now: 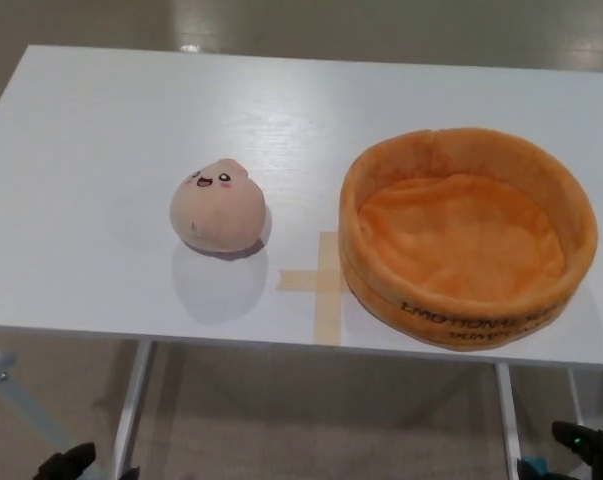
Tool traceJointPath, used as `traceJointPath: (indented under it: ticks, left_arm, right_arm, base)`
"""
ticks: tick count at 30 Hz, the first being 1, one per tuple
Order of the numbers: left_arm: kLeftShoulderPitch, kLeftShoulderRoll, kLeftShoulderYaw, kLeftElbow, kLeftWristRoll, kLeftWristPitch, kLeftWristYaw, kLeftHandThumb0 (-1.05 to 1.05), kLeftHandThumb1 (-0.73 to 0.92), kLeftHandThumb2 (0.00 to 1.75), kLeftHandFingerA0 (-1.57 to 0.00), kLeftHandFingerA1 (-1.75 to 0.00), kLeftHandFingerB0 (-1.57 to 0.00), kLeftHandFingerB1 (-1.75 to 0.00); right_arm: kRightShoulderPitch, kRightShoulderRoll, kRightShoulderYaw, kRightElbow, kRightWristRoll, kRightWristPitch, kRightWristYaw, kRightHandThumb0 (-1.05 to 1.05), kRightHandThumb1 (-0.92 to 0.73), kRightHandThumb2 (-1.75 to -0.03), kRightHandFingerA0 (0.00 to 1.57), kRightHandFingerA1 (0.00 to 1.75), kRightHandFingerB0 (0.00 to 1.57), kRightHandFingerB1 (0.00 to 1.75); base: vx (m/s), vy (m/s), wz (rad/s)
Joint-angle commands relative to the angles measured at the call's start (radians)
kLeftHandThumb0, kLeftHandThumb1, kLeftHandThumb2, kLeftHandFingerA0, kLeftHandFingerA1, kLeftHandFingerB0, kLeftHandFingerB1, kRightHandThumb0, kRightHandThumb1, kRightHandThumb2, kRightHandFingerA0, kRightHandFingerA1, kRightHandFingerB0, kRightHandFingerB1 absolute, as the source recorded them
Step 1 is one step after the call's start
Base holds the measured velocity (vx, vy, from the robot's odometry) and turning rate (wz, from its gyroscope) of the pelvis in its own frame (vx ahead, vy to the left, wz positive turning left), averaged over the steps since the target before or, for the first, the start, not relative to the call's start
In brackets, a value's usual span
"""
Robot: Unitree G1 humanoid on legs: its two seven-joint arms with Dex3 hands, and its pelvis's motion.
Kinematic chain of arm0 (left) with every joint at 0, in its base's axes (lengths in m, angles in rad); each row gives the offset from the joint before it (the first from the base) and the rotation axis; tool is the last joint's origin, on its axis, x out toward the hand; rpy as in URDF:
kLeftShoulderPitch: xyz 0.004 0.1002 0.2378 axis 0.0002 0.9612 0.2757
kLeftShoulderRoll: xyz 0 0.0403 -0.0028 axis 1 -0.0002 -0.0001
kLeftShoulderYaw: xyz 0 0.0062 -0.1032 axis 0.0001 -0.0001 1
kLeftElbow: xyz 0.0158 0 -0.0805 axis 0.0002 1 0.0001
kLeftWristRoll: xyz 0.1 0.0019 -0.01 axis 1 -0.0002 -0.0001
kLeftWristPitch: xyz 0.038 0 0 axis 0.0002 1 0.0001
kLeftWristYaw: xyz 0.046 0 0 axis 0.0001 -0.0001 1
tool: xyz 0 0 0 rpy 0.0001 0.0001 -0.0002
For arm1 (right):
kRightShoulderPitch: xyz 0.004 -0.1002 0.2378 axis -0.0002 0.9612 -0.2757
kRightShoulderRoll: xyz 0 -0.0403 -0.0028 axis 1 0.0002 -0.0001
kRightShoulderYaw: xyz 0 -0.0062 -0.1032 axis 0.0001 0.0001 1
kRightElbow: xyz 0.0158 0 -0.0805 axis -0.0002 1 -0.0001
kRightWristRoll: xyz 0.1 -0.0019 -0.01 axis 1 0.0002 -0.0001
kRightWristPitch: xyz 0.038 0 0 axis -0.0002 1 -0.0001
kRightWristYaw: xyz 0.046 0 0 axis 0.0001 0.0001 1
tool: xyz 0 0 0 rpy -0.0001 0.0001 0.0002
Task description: Use the left hand to pick up the pink round toy on the left and place it inside the orange plate on the desk.
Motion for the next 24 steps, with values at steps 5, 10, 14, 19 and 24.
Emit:
traceJointPath:
  ticks: [5, 10, 14, 19, 24]
  left_arm:
    - [-0.003, 0.004, 0.014, 0.040, -0.011, -0.078, 0.025, -0.31, 0.55, 0.63, -0.28, -0.39, -0.28, -0.35]
    - [0.006, 0.009, 0.006, 0.044, 0.002, -0.095, 0.015, -0.34, 0.53, 0.64, -0.26, -0.38, -0.26, -0.34]
    - [0.021, 0.043, -0.062, 0.039, 0.060, -0.115, -0.028, -0.40, 0.49, 0.65, -0.18, -0.39, -0.18, -0.33]
    - [0.064, 0.130, -0.164, -0.009, 0.090, -0.182, -0.248, -0.46, 0.41, 0.66, -0.16, -0.38, -0.25, -0.39]
    - [0.135, 0.214, -0.253, -0.159, 0.086, -0.283, -0.471, -0.41, 0.42, 0.64, -0.16, -0.36, -0.24, -0.36]
  right_arm:
    - [0.000, 0.007, -0.018, 0.032, 0.011, -0.075, -0.038, -0.33, -0.33, -1.02, 0.32, 0.71, 0.18, 0.63]
    - [0.004, 0.009, -0.018, 0.036, 0.010, -0.074, -0.043, -0.33, -0.34, -1.01, 0.33, 0.72, 0.21, 0.64]
    - [0.008, 0.009, -0.017, 0.036, 0.010, -0.075, -0.041, -0.30, -0.35, -1.01, 0.34, 0.72, 0.20, 0.64]
    - [0.008, 0.003, -0.017, 0.038, 0.007, -0.077, -0.040, -0.29, -0.30, -0.99, 0.39, 0.75, 0.25, 0.66]
    - [0.005, -0.005, -0.019, 0.038, 0.008, -0.077, -0.033, -0.31, -0.33, -1.01, 0.38, 0.74, 0.25, 0.67]
  base:
    - [0.00, 0.000, 0.00]
    - [0.00, 0.000, 0.00]
    - [0.00, 0.000, 0.00]
    - [0.00, 0.000, 0.00]
    - [0.00, 0.000, 0.00]
